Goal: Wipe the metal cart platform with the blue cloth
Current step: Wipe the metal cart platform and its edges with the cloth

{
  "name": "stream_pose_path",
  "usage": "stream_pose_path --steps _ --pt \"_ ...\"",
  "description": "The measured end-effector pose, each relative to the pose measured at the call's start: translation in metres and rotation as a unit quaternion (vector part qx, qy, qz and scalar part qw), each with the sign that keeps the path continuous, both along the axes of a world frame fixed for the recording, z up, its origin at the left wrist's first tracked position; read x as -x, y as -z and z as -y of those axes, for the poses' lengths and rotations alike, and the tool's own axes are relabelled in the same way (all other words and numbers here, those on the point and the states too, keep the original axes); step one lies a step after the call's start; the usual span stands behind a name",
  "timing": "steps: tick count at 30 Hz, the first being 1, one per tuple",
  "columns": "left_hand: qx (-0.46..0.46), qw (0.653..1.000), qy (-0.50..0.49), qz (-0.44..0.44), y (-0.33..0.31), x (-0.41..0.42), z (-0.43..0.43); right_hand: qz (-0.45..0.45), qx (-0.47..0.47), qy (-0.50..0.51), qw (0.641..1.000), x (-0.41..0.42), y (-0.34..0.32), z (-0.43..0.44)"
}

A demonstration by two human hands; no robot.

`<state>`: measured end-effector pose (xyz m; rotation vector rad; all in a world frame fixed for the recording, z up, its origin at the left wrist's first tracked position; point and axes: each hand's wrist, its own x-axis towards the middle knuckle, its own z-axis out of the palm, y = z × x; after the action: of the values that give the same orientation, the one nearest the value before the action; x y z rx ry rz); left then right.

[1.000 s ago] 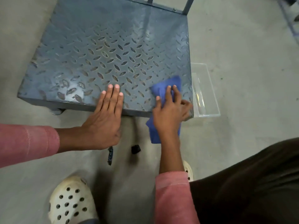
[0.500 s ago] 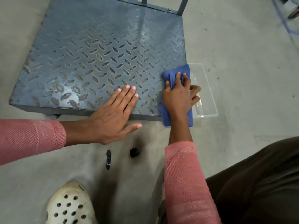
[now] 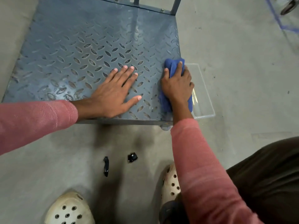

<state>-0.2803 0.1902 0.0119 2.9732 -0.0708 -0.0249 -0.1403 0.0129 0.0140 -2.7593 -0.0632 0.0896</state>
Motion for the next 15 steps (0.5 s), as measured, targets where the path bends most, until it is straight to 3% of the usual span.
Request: stream_pose_path --steps 7,12,15 --pt "-0.012 0.999 -0.035 0.022 0.005 -0.008 0.008 0.095 0.049 0.037 0.994 0.096 0.017 0.027" --pt "0.023 0.997 -0.069 0.019 0.002 -0.049 0.001 0.093 0.057 0.031 0.994 0.043 0.016 0.006" --pt "0.018 0.997 -0.079 0.015 0.001 -0.069 -0.007 0.029 0.017 -0.016 0.999 -0.021 0.007 -0.004"
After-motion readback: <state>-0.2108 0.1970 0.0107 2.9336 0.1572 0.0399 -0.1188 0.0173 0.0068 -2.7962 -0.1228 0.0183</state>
